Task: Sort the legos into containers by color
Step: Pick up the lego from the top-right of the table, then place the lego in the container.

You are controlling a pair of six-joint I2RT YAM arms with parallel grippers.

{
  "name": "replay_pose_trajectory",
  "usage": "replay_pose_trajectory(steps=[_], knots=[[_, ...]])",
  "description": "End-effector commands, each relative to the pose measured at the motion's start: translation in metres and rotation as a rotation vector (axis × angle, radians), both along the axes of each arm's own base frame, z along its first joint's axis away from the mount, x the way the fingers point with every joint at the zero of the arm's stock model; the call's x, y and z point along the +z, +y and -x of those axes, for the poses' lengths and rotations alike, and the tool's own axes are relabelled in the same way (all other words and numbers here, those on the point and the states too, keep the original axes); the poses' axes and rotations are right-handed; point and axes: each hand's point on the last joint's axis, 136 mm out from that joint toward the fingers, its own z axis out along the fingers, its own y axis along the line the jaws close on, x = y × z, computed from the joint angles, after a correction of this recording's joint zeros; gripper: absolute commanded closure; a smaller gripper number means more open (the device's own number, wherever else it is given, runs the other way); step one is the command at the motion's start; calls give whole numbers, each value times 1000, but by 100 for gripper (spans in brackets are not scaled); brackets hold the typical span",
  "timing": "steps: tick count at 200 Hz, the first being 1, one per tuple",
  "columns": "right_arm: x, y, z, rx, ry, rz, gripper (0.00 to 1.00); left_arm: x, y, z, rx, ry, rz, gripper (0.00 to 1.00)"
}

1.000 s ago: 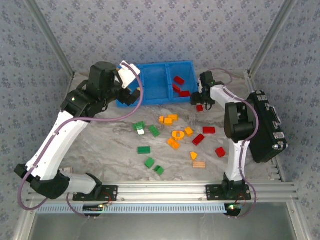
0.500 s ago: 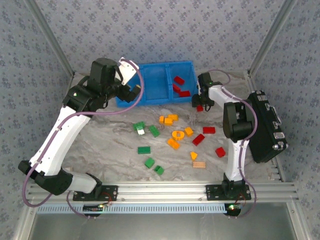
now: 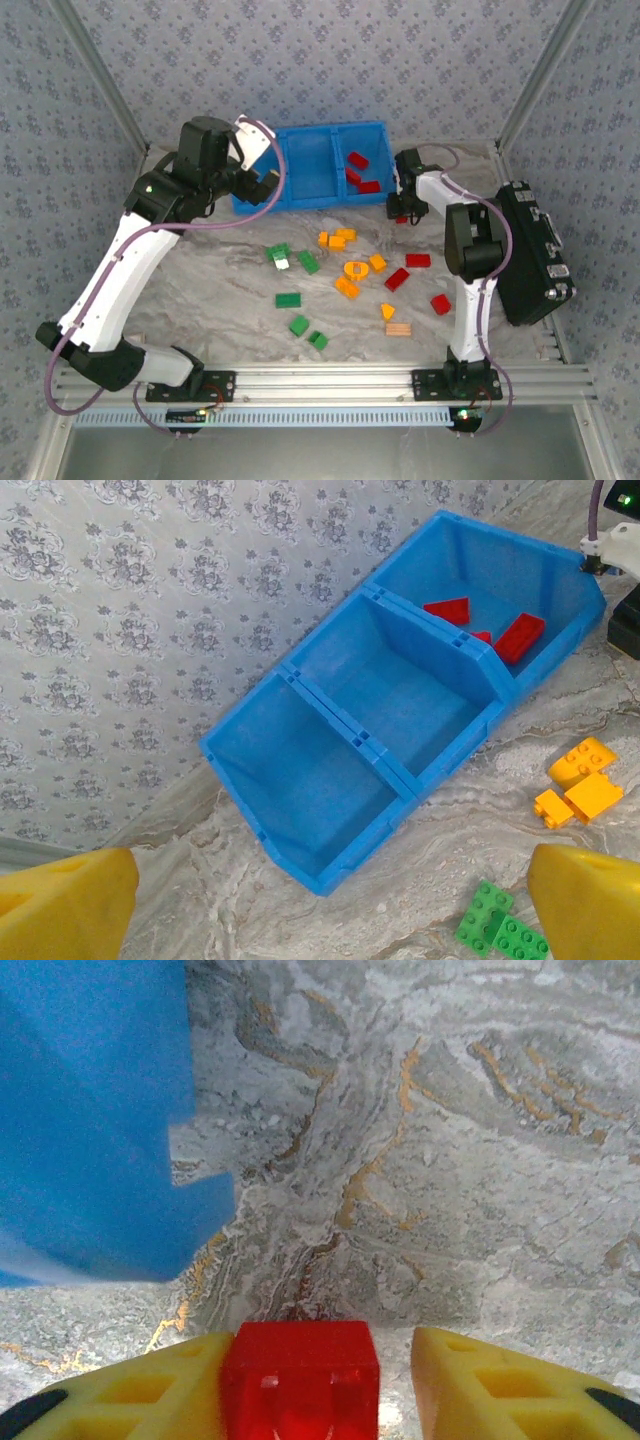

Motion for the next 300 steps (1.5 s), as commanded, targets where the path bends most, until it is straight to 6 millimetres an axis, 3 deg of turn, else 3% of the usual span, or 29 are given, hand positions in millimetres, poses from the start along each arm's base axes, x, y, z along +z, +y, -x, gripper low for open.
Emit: replay_pose_trajectory(steps=[1,50,78,113,142,189,245,300], knots=[[-7,-3,6,-4,40,25,53,13,6,8,9,-29,41,0],[-7,-9,15,-6,63,52,64,17,10,12,10,-39,42,0],[7,-10,17,-10,36,44,66,21,13,15,12,-54,41,0],[42,-4,10,-10,-34,22,68,24,14,18,10,-64,51,0],[74,13,3,30,-86,-18,68,30,22,23,29,-93,55,0],[116,45,-33,72,-217,-70,68,38,37,33,67,-124,47,0],[112,73,-68,113,-242,-77,68,42,41,33,78,-142,33,0],[95,88,-83,132,-235,-101,66,35,36,22,84,-142,23,0]])
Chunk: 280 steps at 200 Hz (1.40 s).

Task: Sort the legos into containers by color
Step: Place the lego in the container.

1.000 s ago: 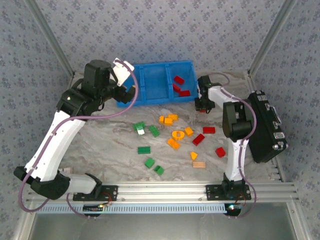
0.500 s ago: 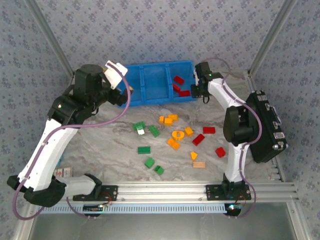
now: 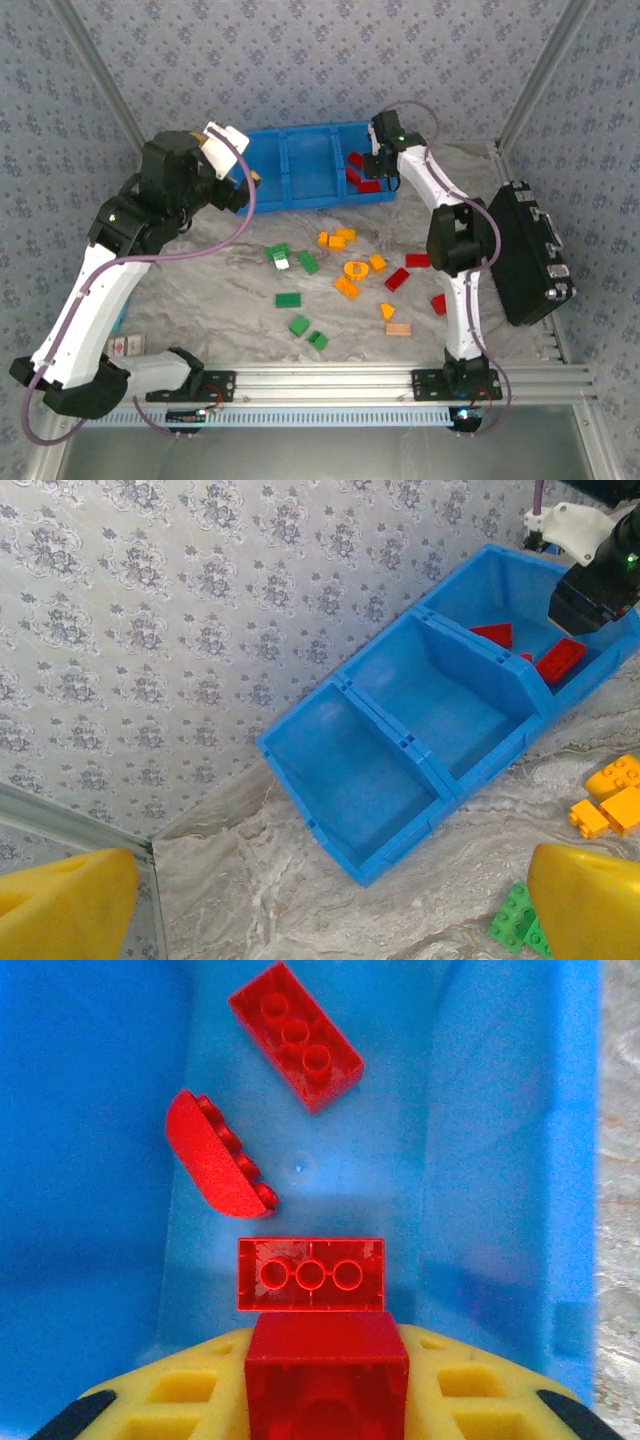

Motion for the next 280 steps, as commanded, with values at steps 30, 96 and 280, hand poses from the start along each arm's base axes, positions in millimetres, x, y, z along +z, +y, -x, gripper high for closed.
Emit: replay_pose_trajectory(steps=[30,96,280], knots=[[-9,15,-2,42,43,-43,64,-11,-4,-19,25,-8,-21,0],[-27,12,-2,35,76,-31,59,-24,0,-30,34,25,-3,0],[0,-76,159,-499,72,-96,45,-17,2,2,-44,-17,91,0]])
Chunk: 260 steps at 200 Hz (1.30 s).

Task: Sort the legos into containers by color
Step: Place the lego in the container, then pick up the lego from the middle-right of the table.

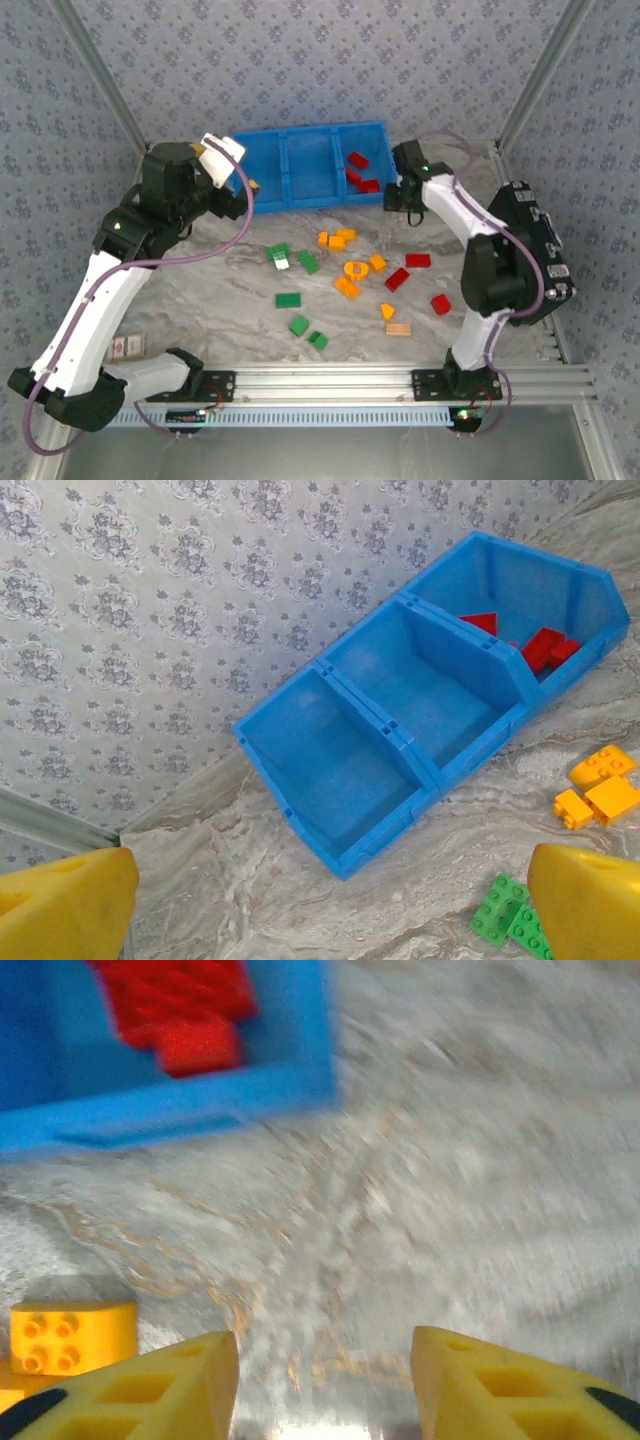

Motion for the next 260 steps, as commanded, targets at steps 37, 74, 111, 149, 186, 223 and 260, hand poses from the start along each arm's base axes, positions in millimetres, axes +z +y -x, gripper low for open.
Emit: replay_pose_trajectory(steps=[37,74,111,149,186,223,260], knots=[[-13,-33,74,-466,-61,-55,38,11,-8,5,-47,-46,85,0],[-28,-40,104,-688,-109,-197,29,6,-12,7,-58,-36,113,0],[-30,-50,122,-823,-155,-275,28,4,-15,7,-77,-44,123,0],[-53,-47,127,-902,-95,-388,27,3,-14,12,-85,-57,126,0],[-67,-48,125,-940,-78,-398,27,6,-10,17,-85,-70,120,0],[-76,-48,118,-963,-67,-411,27,4,-10,17,-84,-67,114,0],[-87,-48,110,-979,-49,-420,27,0,-11,13,-86,-60,102,0]])
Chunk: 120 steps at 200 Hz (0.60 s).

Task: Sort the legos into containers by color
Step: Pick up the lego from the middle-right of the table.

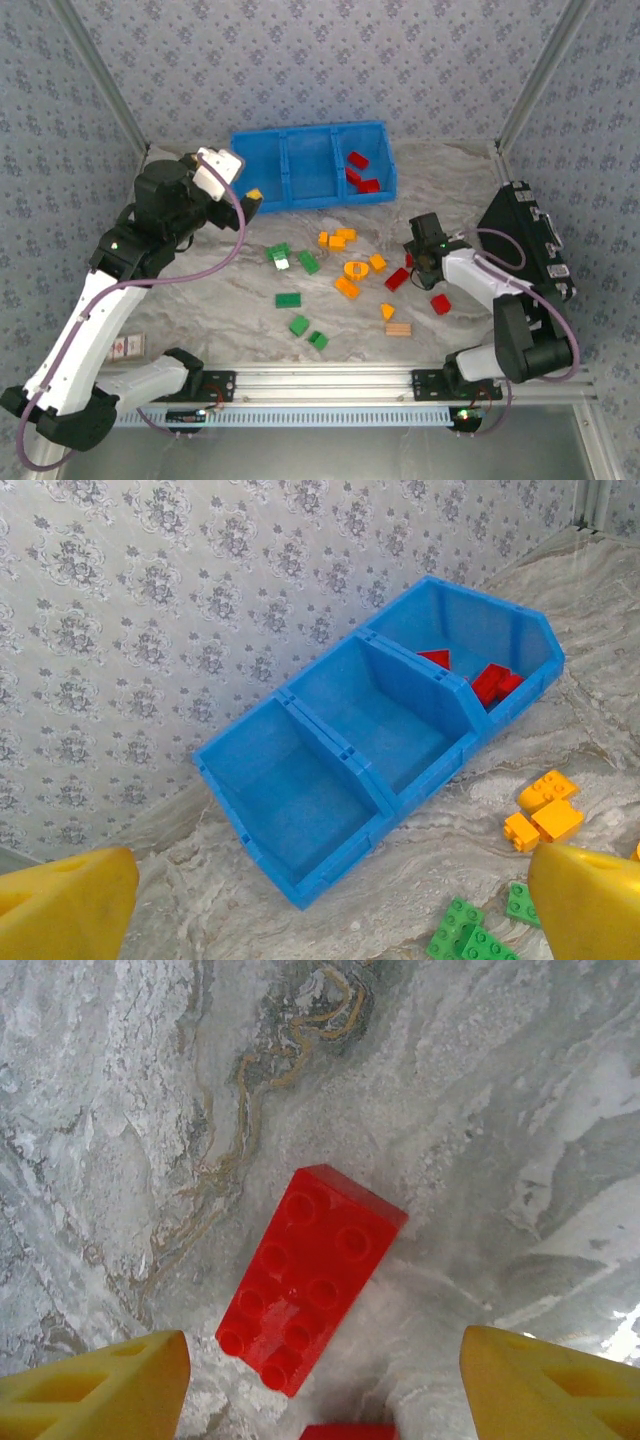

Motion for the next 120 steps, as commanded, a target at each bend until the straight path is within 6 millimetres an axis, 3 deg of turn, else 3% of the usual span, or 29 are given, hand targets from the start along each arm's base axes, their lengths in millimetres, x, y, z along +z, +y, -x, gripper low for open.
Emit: replay_pose_trajectory(steps=[1,61,120], knots=[[-8,-1,-5,-34,8,-24,27,5,-2,-3,-9,-25,8,0],[-41,4,-10,-53,74,-102,35,-1,-1,-6,-1,-21,-8,0],[-63,15,-18,44,157,-109,57,-7,-1,-13,9,-8,-22,0]])
